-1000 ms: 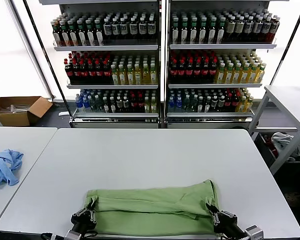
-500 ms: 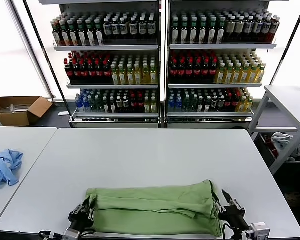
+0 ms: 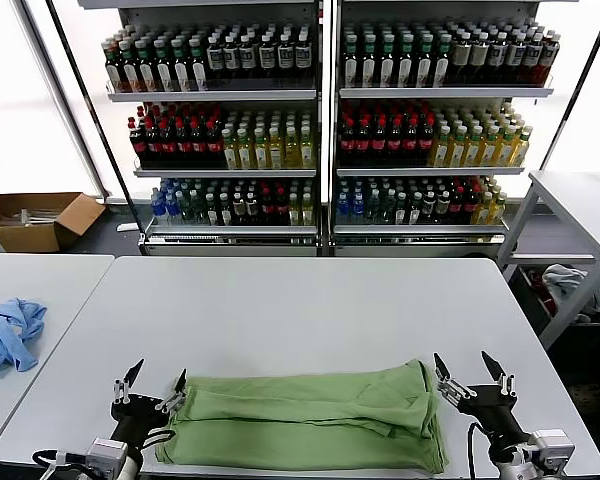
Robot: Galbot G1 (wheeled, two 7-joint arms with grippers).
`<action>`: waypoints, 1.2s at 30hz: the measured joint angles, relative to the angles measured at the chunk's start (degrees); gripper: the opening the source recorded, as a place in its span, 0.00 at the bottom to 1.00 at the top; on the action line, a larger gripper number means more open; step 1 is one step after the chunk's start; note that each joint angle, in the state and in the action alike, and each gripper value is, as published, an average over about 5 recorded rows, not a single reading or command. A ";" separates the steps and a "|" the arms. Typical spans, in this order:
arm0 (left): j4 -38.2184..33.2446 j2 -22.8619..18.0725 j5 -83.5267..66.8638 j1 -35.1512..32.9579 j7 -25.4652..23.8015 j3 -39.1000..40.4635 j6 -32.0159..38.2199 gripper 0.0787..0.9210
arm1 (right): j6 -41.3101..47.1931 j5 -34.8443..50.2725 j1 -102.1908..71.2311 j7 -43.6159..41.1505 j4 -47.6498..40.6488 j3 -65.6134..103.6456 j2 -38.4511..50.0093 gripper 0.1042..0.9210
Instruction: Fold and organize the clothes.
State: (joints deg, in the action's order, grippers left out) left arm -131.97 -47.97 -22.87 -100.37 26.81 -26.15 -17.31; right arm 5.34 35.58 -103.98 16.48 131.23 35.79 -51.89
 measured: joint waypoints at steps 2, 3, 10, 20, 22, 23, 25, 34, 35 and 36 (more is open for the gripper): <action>-0.73 -0.20 -1.23 -1.33 -0.17 -0.24 0.49 0.87 | -2.33 -1.11 -1.44 -1.56 -0.55 0.42 -0.23 0.88; -0.96 -0.23 -1.85 -2.01 -0.29 -0.30 0.86 0.88 | -3.58 -1.62 -2.17 -2.28 -0.88 0.58 -0.34 0.88; -0.72 -1.22 -6.41 -5.18 -1.40 0.36 4.65 0.88 | -11.53 -3.66 -6.07 -5.40 -3.01 1.46 -1.41 0.88; 3.60 -3.59 -11.96 -2.59 -3.25 0.41 8.36 0.88 | -18.61 -4.95 -9.07 -7.29 -5.65 1.92 -2.87 0.88; 4.61 -3.87 -12.63 -1.98 -3.43 0.47 8.62 0.88 | -19.60 -5.15 -9.54 -7.49 -6.11 1.93 -3.18 0.88; 5.11 -4.05 -12.87 -1.78 -3.51 0.57 8.75 0.88 | -20.05 -5.25 -9.75 -7.59 -6.30 1.93 -3.32 0.88; 6.12 -4.45 -13.26 -1.42 -3.67 0.85 9.02 0.88 | -20.87 -5.45 -10.15 -7.78 -6.65 1.95 -3.55 0.88; 10.01 -5.95 -14.98 0.39 -4.39 2.12 9.81 0.88 | -22.89 -6.22 -10.71 -8.18 -7.49 2.02 -4.07 0.88; 10.32 -6.07 -15.25 0.47 -4.53 2.20 9.86 0.88 | -23.05 -6.40 -10.71 -8.19 -7.63 1.98 -4.16 0.88; 10.61 -6.19 -15.51 0.55 -4.67 2.31 9.91 0.88 | -23.20 -6.60 -10.74 -8.21 -7.75 1.90 -4.25 0.88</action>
State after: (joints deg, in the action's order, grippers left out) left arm -121.37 -54.16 -38.38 -99.82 22.14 -23.84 -7.40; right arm -17.86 28.98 -114.72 8.27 123.47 37.70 -56.13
